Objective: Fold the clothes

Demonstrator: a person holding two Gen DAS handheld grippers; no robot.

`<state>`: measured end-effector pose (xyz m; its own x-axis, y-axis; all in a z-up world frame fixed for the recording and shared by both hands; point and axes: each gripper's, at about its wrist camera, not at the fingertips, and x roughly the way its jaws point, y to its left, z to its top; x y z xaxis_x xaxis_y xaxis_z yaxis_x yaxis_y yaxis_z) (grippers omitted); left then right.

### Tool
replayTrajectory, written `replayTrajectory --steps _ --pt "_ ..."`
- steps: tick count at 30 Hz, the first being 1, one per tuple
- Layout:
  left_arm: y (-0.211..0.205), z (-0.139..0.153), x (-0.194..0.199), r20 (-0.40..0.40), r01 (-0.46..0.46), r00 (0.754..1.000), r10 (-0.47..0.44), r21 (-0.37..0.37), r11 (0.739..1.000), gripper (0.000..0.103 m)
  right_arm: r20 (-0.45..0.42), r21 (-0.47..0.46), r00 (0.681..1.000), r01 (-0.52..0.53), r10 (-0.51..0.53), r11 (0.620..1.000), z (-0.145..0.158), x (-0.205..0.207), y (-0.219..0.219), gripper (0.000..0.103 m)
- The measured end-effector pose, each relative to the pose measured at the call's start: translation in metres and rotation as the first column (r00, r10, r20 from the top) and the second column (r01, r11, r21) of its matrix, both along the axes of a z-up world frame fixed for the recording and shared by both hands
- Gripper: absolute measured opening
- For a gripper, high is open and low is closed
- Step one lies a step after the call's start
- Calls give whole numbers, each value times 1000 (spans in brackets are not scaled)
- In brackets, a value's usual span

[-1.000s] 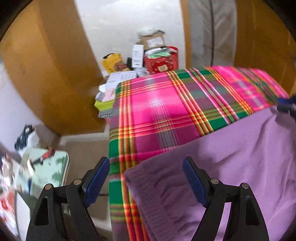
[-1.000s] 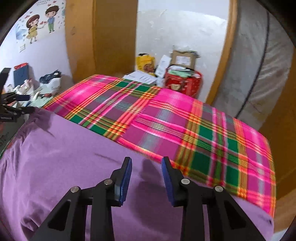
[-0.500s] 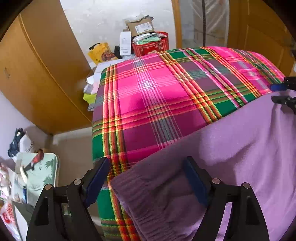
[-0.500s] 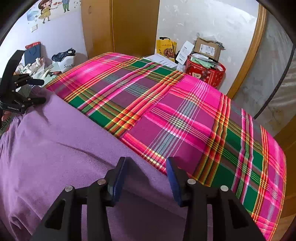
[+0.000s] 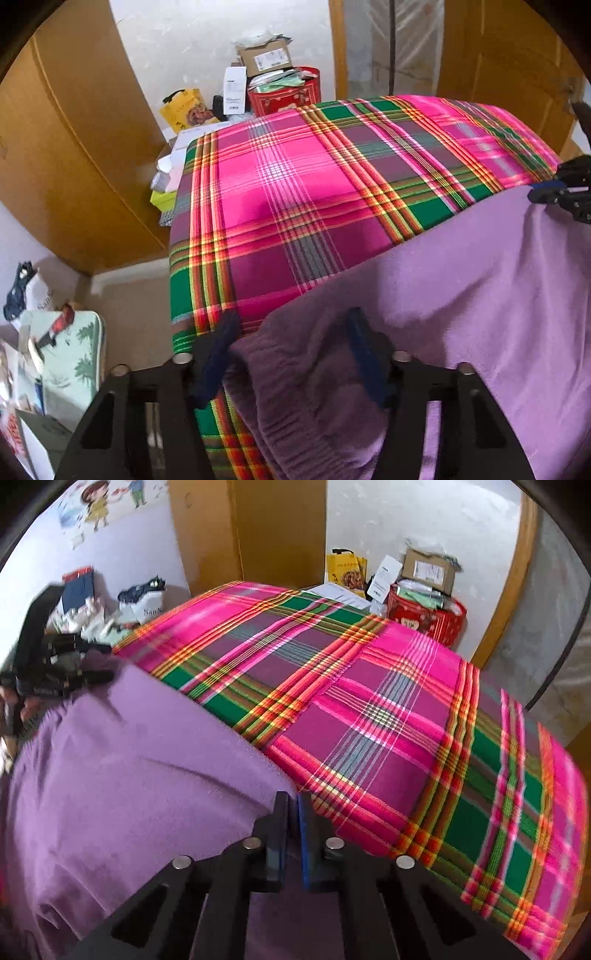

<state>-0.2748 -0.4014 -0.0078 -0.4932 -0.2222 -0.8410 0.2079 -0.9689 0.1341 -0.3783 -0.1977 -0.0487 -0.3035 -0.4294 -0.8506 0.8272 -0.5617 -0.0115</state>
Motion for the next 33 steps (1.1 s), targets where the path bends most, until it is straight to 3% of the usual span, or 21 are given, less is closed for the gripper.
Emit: replayTrajectory --steps 5,8,19,20,22,26,29,33 --pt "-6 5 10 -22 -38 999 38 20 999 26 -59 -13 998 21 -22 1000 11 12 4 4" --pt "-6 6 12 -28 -37 999 37 12 999 20 -106 -20 994 24 -26 1000 21 20 5 4" --pt "-2 6 13 -26 -23 999 23 -9 1000 23 -110 -15 992 56 -58 998 19 27 6 4" --pt "-3 6 11 -26 -25 999 24 -15 1000 32 -111 -17 992 57 -58 998 19 27 6 4" --pt "-4 5 8 -21 -26 999 25 -29 999 38 -113 -23 992 59 -61 998 20 28 7 4" --pt "4 0 0 0 23 1000 -23 -72 997 60 -114 -23 992 58 -60 998 20 29 8 4" --pt "9 -2 -6 -6 56 998 -57 -96 994 62 -110 -24 992 58 -60 998 20 28 8 4" --pt "7 -2 -12 -20 77 997 -79 -69 995 60 -107 -24 992 63 -65 998 18 27 10 4"
